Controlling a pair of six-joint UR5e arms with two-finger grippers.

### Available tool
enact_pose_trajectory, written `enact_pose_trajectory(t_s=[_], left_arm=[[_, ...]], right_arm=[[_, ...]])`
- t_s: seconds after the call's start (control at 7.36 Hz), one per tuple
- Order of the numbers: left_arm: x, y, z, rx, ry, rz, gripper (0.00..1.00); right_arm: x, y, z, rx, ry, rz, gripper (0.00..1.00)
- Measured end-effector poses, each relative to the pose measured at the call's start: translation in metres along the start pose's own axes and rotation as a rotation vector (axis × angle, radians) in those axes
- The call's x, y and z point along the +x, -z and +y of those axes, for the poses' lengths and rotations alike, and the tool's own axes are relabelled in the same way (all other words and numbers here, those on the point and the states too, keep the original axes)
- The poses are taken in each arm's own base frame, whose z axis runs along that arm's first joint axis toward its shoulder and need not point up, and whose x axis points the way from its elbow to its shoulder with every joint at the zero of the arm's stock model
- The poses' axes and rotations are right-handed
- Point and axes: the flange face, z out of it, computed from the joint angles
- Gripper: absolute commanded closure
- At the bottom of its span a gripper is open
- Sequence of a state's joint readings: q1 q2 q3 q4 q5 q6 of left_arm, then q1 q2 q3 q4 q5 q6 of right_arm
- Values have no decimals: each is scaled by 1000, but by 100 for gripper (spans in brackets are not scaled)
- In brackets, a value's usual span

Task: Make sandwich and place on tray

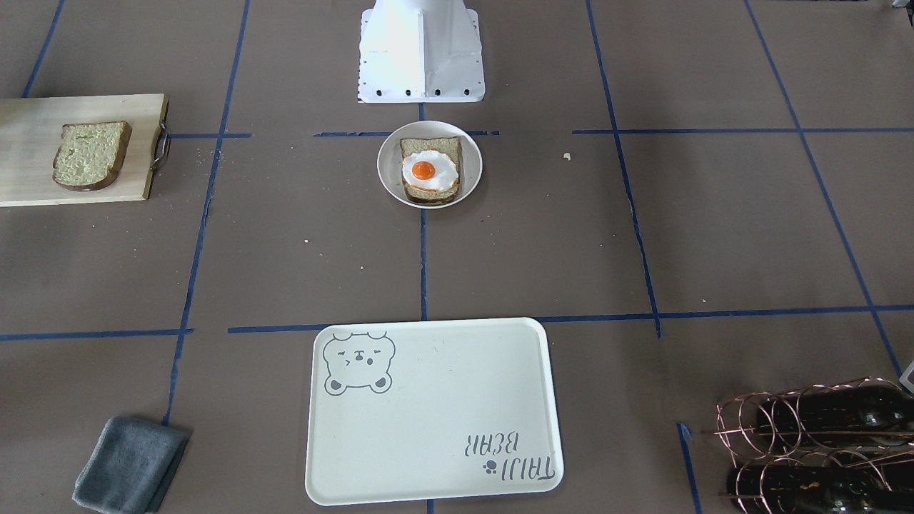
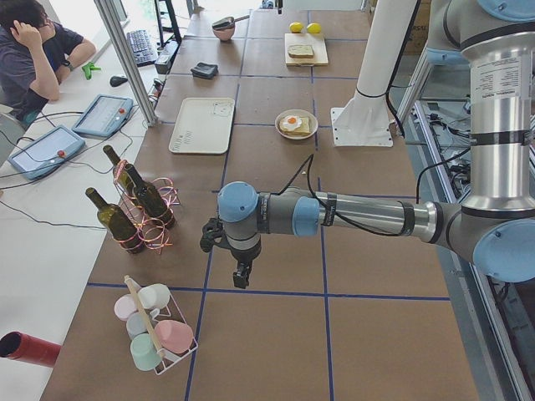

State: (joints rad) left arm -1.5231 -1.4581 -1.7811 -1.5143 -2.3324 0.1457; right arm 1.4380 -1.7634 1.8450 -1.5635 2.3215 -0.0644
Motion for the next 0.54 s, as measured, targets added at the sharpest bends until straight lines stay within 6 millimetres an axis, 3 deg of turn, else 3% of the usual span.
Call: enact_pose_trajectory(t_s=[0.27,0.41,0.54], left_arm=[[2,2,-1,6,-6,0,0],[3,4,-2,9,-9,-1,0],[5,6,-3,12,-12,-2,0]], right_arm=[[2,-3,-21,18,12,-21,0],[-4,2,-20,43,31,-45,0],[-16,10,-18,85,53,-69,6]])
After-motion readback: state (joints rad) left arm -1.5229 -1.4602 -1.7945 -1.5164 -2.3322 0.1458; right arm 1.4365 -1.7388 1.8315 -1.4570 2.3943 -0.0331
